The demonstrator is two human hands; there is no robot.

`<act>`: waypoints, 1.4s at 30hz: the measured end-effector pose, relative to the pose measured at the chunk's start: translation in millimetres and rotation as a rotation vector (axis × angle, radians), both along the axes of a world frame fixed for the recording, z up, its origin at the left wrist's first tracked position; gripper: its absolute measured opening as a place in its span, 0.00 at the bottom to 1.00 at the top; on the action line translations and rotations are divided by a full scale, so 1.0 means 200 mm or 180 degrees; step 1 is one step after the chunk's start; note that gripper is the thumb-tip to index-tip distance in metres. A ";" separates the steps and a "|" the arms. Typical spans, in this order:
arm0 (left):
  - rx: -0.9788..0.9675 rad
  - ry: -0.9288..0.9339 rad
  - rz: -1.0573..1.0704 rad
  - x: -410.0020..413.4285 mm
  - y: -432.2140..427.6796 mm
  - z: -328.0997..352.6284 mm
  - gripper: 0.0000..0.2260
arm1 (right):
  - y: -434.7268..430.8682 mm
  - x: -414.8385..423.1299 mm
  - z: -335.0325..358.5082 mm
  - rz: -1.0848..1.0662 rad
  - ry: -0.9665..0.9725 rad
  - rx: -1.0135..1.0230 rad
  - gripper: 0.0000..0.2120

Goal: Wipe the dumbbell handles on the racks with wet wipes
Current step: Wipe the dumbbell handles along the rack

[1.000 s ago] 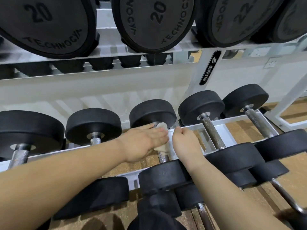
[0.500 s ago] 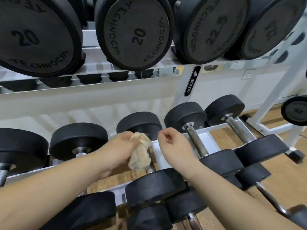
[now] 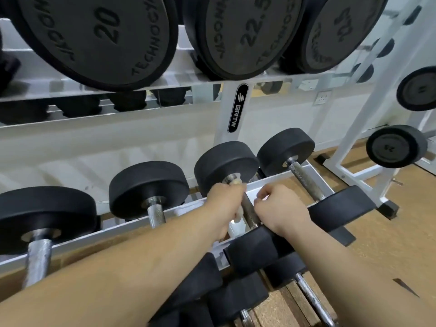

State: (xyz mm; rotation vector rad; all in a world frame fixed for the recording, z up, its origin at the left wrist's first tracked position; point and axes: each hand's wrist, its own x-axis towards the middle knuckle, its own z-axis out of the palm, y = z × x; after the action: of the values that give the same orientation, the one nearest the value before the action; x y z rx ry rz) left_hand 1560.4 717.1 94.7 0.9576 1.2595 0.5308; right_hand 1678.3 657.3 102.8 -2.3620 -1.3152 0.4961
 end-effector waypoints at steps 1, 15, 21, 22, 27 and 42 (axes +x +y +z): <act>-0.0081 -0.0152 -0.0028 0.04 0.00 -0.02 0.19 | 0.00 0.00 0.00 -0.0038 0.0055 0.0040 0.05; -0.0379 -0.0188 0.0473 0.28 0.08 -0.10 0.11 | 0.01 0.06 -0.03 -0.0043 0.0291 0.0052 0.19; -0.0082 0.0463 0.0014 0.28 0.05 -0.24 0.27 | 0.00 0.06 -0.03 -0.0026 0.0360 0.0103 0.17; -0.0078 0.0439 -0.0303 0.27 0.02 -0.24 0.25 | 0.01 0.05 -0.02 -0.0014 0.0425 0.0082 0.19; -0.0339 0.0339 -0.0666 0.13 0.01 -0.11 0.07 | 0.02 0.07 -0.04 0.0090 0.0336 0.0052 0.14; -0.0414 -0.0319 0.0587 -0.08 0.09 -0.05 0.15 | 0.28 -0.01 -0.01 0.0403 0.0311 -0.0763 0.16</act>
State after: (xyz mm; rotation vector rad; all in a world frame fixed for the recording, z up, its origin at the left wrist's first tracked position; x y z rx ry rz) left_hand 1545.3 734.2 84.9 0.7018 1.2824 0.6250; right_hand 1676.9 712.5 100.2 -2.4154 -1.4361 0.8392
